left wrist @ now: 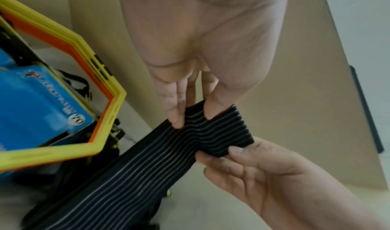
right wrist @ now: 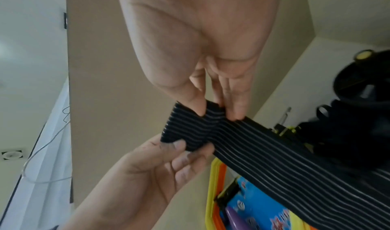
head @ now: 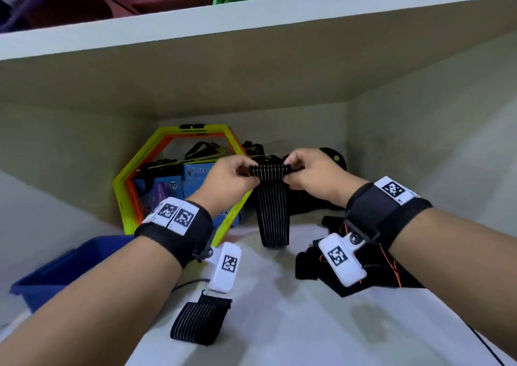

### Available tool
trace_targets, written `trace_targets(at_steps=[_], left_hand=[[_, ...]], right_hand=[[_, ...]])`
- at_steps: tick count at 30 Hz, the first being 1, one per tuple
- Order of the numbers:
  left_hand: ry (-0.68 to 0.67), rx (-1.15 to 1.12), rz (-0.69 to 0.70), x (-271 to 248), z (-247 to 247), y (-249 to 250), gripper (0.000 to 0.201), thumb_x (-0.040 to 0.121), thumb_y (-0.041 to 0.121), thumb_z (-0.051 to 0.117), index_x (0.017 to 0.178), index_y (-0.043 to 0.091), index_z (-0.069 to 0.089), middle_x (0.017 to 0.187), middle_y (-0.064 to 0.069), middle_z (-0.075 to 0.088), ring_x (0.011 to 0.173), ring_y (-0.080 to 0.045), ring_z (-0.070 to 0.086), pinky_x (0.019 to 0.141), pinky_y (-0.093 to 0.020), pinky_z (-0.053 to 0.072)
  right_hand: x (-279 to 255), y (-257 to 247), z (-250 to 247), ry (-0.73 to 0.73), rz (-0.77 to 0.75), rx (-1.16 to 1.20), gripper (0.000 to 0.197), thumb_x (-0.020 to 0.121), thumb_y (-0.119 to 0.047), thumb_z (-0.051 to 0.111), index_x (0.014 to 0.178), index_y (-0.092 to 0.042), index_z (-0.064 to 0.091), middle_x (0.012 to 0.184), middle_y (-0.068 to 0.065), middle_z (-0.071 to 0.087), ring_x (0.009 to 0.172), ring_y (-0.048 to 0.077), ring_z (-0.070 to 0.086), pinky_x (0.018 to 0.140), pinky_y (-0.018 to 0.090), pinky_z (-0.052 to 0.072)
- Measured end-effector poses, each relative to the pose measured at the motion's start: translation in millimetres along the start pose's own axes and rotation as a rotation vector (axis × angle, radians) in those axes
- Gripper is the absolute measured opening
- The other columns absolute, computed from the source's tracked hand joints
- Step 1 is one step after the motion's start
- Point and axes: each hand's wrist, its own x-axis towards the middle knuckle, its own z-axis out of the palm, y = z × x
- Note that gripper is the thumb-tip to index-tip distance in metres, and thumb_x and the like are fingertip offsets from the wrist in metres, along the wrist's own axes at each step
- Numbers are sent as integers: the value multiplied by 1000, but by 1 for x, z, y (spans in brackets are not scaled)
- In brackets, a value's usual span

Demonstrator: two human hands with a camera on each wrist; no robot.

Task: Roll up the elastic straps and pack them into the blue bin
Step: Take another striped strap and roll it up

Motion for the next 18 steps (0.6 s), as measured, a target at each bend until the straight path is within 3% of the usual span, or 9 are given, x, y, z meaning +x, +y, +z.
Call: trace_targets(at_steps=[3,5,7,11,15,18], left_hand=[[-176,77,-38,-54,15,-26,19,83,6,74,81,23,66,76,6,67,61,-1,56,63,-21,45],[-273,140,-44,-95,26,-38,14,85,5,72,85,18,65,68,10,62,50,5,51,53,-13,40],[-351,212,-58,-133,38,-48,16,86,7,70,87,22,64,60,9,61,46,1,49,49,-16,39],[-471,294,-59,-190,48,-65,14,83,17,71,92,28,68,62,10,63,54,-4,54,56,-23,47],[-470,307,-4,-222,50,-68,13,81,22,74,92,29,70,74,11,66,71,-5,62,67,-22,51],[-461,274,-20,-239,51,-72,14,80,22,75,92,28,71,87,16,69,84,1,62,74,-14,48]], right_hand=[[-48,29,11,-167,133,-8,16,83,8,70,95,7,59,84,14,63,73,17,64,69,33,60],[-86,48,21,-245,146,-101,15,79,2,74,87,-3,63,78,9,66,62,12,62,60,29,54],[-125,61,33,-343,136,-225,18,76,-5,77,81,-16,63,80,2,69,64,10,62,63,32,52],[-190,66,50,-465,102,-399,14,79,-10,71,88,-16,62,69,-10,59,59,-2,56,54,15,42],[-226,75,60,-445,-10,-494,15,78,-17,64,89,-24,58,82,-8,65,78,8,59,75,29,49],[-245,88,66,-386,-62,-479,15,81,-21,64,92,-29,57,89,-16,62,89,6,55,82,29,47]])
